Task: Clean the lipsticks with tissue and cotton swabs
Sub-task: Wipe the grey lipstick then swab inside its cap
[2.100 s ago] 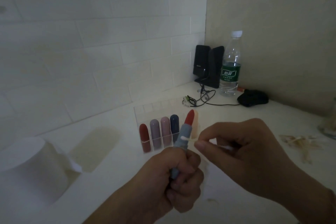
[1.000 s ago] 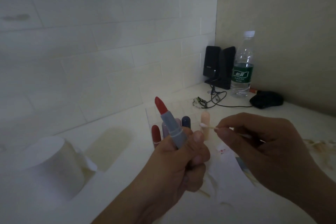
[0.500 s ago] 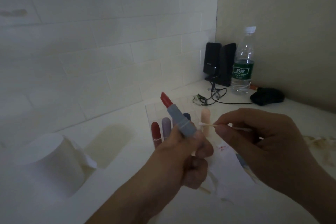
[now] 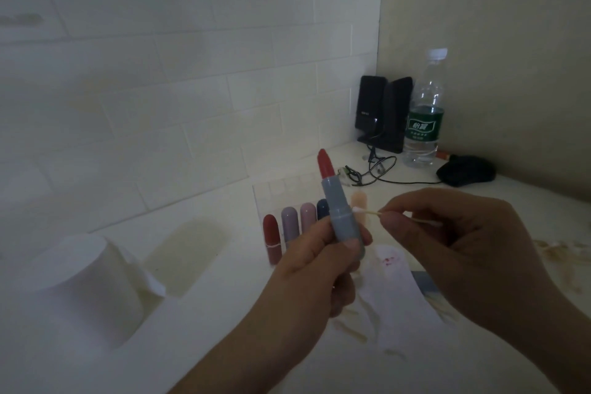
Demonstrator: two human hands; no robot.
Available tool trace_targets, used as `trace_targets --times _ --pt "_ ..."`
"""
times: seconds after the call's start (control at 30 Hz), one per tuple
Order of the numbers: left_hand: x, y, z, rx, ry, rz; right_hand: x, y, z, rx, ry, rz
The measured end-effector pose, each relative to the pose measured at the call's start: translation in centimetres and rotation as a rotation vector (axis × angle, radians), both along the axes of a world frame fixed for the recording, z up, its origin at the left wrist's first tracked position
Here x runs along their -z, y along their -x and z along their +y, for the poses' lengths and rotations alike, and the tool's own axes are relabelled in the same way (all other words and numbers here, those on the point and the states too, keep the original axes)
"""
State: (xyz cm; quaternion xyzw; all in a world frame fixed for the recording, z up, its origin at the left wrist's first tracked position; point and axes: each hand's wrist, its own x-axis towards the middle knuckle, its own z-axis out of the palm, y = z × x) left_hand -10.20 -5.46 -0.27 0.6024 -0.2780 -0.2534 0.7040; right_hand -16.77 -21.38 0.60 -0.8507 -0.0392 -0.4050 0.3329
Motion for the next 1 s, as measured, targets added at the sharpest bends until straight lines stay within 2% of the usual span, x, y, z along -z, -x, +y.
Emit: trace_targets --times 0.2,0.4,0.57,0.7,1.0 --pt "0.21 -0.29 -0.29 0.08 -0.043 0.061 0.0 0.08 -0.02 -0.052 0.023 0.009" --pt "0.44 0.02 -0.03 0.152 0.026 0.047 -0.08 0.19 0.23 -0.152 0.082 0.029" --pt "0.49 -0.09 0.15 0.276 0.037 0.143 -0.15 0.34 0.18 -0.098 0.094 0.001" --pt "0.56 -0.1 0.07 0.404 0.143 0.25 0.0 0.25 0.05 -0.053 0.072 -0.038" --pt "0.2 -0.13 0.26 0.556 0.341 0.407 -0.35 0.67 -0.01 -0.177 0.148 -0.03"
